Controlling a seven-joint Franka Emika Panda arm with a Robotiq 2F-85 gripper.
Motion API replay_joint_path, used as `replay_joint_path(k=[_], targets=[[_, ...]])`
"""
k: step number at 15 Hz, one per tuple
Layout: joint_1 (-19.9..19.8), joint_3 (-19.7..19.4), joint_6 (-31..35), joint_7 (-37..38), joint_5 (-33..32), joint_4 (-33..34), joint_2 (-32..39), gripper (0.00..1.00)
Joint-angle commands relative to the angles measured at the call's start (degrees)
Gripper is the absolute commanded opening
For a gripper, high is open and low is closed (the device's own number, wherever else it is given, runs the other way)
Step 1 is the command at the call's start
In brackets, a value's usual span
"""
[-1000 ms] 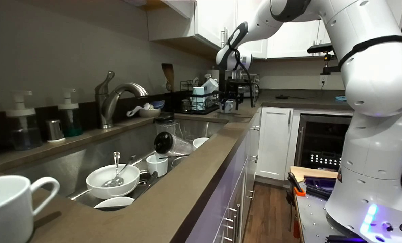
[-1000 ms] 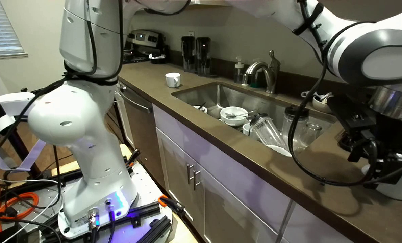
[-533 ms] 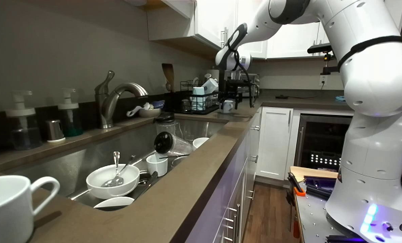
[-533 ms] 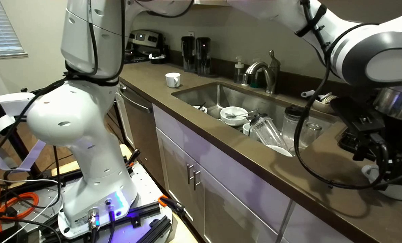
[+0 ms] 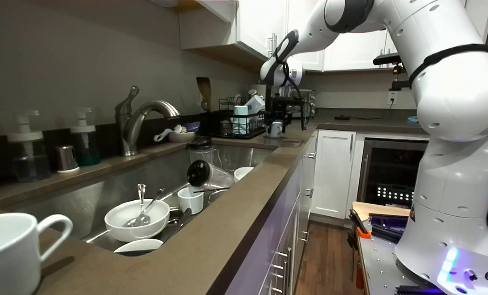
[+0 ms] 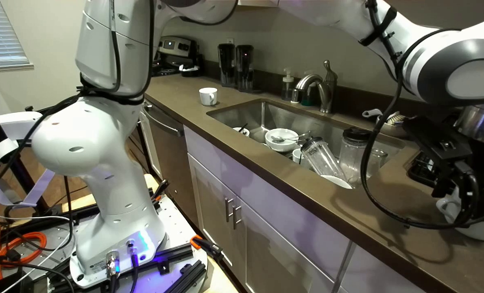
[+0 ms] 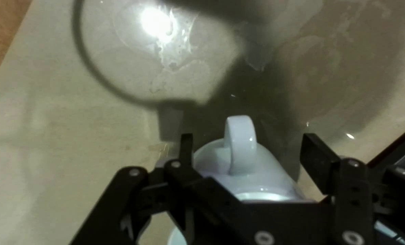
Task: Pour the water out of the cup on the right into the sink then place it to the left of the sink
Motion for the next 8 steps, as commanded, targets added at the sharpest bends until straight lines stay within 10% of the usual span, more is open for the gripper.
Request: replay_joint_path(k=[1, 8], targets=[[-1.8, 1.2, -0.4, -2.1, 1.6, 2.4, 1.5, 0.84], [-2.5, 1.5, -0.6, -1.6, 1.3, 3.2, 2.3, 0.69]])
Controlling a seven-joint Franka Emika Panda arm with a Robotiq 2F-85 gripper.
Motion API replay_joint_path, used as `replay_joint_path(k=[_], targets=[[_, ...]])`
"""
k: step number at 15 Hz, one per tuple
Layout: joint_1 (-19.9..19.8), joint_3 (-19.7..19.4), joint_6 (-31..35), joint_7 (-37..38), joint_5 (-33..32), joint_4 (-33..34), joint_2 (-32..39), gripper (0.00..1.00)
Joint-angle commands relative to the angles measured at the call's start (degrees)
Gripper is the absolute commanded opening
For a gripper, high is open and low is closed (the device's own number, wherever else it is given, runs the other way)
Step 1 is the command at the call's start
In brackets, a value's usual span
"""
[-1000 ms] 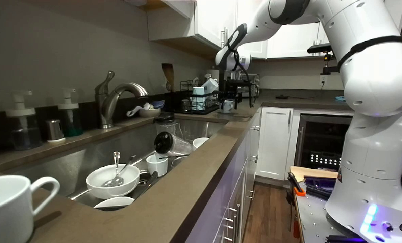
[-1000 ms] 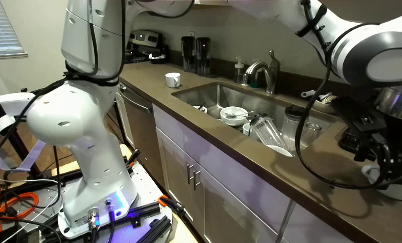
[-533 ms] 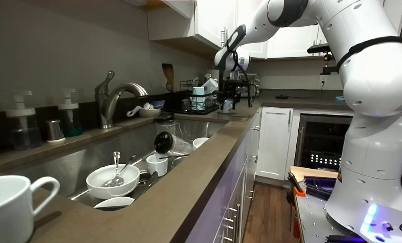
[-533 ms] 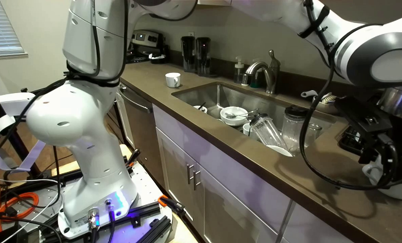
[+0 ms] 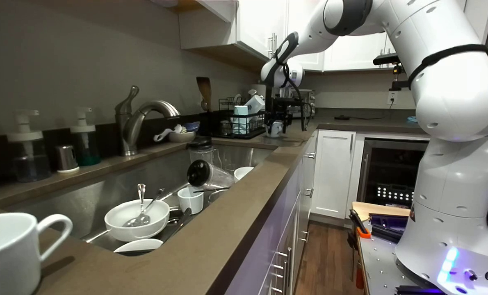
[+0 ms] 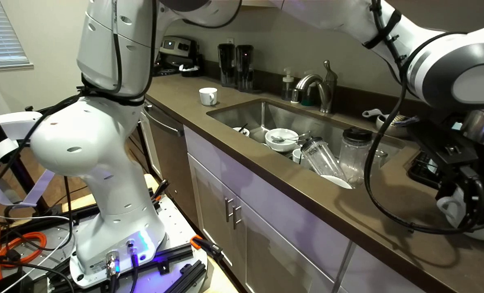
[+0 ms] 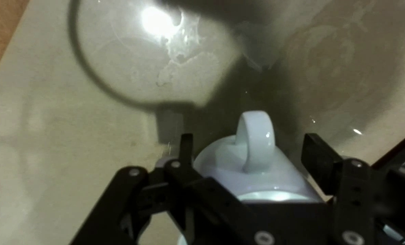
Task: Pour the water out of the cup on the right into the sink then place it to the left of the sink
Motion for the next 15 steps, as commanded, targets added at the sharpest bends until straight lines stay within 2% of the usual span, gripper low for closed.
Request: replay_joint_path(k=[1, 3, 9, 11, 13, 14, 15], targets=[[-1.3, 0.9, -0.6, -1.5, 1.3, 1.8, 1.1, 0.65], [-1.3, 0.8, -0.6, -1.3, 1.2, 1.8, 0.9, 0.52], [-1.0, 0.4, -0.3, -0.6, 0.6, 1.5, 0.5, 0.82], [-1.0, 0.3, -0.2, -0.4, 0.4, 1.5, 0.3, 0.79], [-0.9, 0.2, 0.0, 0.1, 0.2, 1.5, 0.1, 0.57], [-0.9, 0.1, -0.1, 0.2, 0.2, 1.5, 0.0, 0.61], [-0.8, 0.1, 0.0, 0.3, 0.1, 1.5, 0.0, 0.58]])
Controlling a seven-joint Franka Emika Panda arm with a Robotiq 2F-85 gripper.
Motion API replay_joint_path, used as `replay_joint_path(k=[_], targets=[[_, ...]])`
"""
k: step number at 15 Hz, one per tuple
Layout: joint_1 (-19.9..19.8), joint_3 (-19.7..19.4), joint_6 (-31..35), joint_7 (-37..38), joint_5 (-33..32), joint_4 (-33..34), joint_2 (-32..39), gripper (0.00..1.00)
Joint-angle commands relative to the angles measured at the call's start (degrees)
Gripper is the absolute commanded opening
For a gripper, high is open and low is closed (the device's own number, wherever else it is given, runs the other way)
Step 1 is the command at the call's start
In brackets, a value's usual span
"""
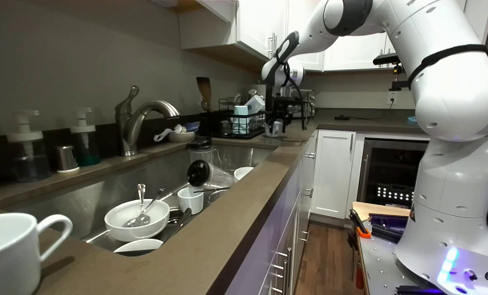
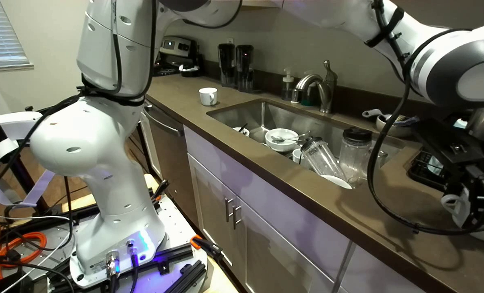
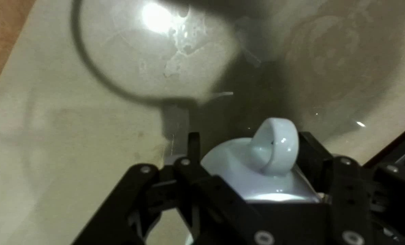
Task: Pour the water out of the cup on the right into the sink then place it to the left of the sink
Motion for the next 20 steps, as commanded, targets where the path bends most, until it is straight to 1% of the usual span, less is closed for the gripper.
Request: replay_joint_path(k=[1, 2, 4, 8, 9, 10, 11, 12, 14, 16, 18, 19, 20], targets=[[-0.3, 0.1, 0.1, 0.5, 0.1, 0.6, -0.3, 0.56], [-0.3, 0.1, 0.1, 0.5, 0.0, 0.5, -0.3, 0.56], [-0.2, 0.1, 0.3, 0.7, 0.0, 0.3, -0.4, 0.59], [-0.1, 0.0, 0.4, 0.7, -0.1, 0.1, -0.5, 0.56], [-0.1, 0.0, 0.4, 0.7, -0.1, 0.0, -0.6, 0.50], [-0.1, 0.0, 0.5, 0.7, -0.2, 0.0, -0.6, 0.51], [-0.1, 0.0, 0.5, 0.6, -0.1, 0.0, -0.6, 0.41], [-0.1, 0.0, 0.5, 0.7, -0.1, 0.0, -0.7, 0.46], [-0.1, -0.1, 0.6, 0.7, -0.2, 0.1, -0.8, 0.45], [-0.1, -0.1, 0.6, 0.7, -0.2, 0.1, -0.8, 0.50], [-0.1, -0.1, 0.7, 0.7, -0.2, 0.0, -0.9, 0.59], [-0.1, -0.2, 0.7, 0.7, -0.2, 0.0, -1.0, 0.57], [-0.1, -0.2, 0.8, 0.7, -0.2, 0.0, -1.1, 0.49]])
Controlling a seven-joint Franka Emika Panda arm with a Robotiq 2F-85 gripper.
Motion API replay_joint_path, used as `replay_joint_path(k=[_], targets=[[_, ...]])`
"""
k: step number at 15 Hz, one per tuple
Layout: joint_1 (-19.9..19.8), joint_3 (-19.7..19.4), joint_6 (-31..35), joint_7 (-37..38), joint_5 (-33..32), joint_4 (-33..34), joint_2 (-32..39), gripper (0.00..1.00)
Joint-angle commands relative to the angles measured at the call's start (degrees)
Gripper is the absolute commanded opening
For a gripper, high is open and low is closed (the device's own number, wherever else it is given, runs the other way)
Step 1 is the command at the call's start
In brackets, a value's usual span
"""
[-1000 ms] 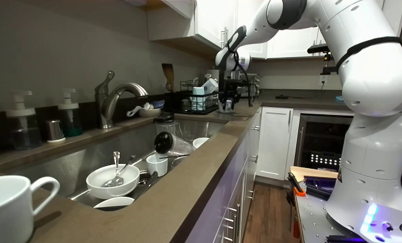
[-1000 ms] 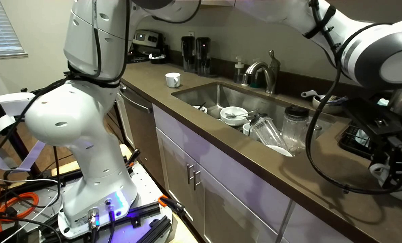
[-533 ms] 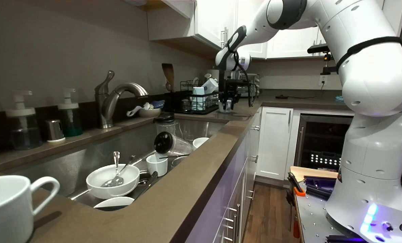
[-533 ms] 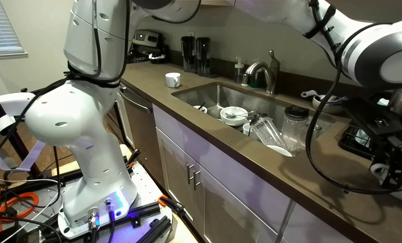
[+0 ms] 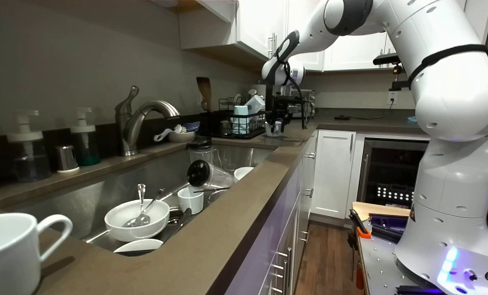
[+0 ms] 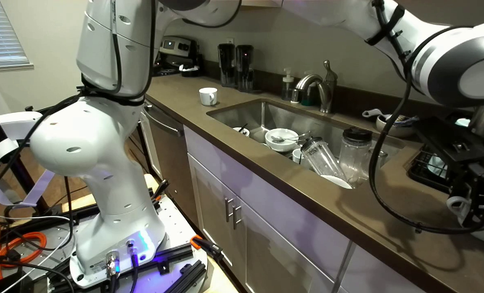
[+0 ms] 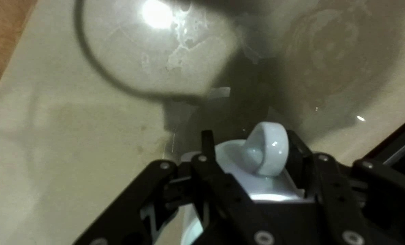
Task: Pour the water out of the cup on the right into the sink then place it to the left of the sink
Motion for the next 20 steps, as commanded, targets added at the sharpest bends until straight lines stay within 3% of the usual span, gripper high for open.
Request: replay_joint_path(k=[1, 5, 8, 20], targets=[[-0.1, 0.0, 0.6, 0.6, -0.2, -0.2, -0.9, 0.38], [-0.1, 0.0, 0.6, 0.6, -0.1, -0.3, -1.0, 0.12], [-0.1, 0.0, 0.6, 0.6, -0.1, -0.3, -1.0, 0.02], [0.3, -1.2, 0.2, 0.2, -1.4, -4.2, -5.1, 0.05]])
